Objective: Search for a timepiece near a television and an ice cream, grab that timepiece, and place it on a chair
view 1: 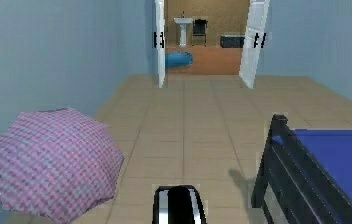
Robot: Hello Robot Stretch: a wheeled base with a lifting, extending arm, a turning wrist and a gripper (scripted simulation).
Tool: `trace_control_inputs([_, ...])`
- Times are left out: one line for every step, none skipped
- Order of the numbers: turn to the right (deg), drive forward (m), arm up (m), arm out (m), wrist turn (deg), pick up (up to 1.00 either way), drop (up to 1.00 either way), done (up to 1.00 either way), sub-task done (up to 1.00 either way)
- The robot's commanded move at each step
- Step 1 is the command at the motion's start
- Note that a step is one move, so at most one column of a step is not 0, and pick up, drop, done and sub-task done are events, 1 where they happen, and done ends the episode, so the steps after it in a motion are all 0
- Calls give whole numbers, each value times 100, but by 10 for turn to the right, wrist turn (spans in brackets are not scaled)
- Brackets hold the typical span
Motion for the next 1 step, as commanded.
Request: trace_control_inputs([0, 100, 0, 0, 0, 0, 0, 0, 0])
